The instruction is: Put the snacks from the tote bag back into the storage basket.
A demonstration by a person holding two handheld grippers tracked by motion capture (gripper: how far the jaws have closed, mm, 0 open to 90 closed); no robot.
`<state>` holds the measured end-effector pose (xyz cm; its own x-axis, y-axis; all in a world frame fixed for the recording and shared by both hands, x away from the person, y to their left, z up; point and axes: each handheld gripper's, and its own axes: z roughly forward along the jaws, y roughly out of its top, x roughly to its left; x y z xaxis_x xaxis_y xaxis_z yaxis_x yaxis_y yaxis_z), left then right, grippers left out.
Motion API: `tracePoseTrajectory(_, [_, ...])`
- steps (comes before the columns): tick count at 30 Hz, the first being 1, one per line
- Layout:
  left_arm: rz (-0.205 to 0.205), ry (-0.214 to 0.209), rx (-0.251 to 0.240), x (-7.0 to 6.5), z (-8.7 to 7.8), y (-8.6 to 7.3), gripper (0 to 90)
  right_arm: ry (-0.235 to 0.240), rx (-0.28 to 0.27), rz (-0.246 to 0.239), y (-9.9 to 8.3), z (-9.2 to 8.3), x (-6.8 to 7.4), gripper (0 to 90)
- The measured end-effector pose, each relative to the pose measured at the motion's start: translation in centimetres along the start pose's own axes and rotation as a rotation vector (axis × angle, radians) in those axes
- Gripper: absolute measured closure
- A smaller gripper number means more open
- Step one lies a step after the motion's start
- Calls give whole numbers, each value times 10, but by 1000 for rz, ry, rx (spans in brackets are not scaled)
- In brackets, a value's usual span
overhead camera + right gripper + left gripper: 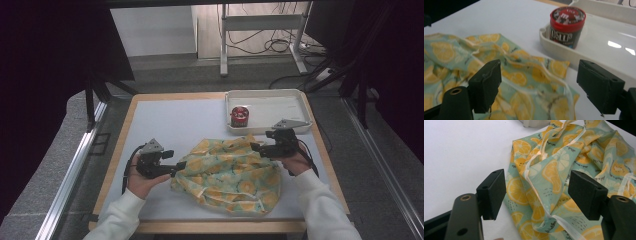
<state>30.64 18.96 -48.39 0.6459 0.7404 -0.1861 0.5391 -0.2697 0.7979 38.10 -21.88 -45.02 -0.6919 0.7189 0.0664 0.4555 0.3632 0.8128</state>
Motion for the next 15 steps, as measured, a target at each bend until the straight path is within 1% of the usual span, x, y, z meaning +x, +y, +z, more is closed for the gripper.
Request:
tracePoseTrajectory(4, [2,1,1,-1,1,0,306,-2,8,-3,-12,-7,1,196])
tracePoseTrajectory(7, [3,1,1,-1,1,0,306,-4,13,1,-17,-8,0,196])
tracePoseTrajectory(15, [2,4,-4,0,-1,0,306,-1,-6,-8,-15,-9,2,196])
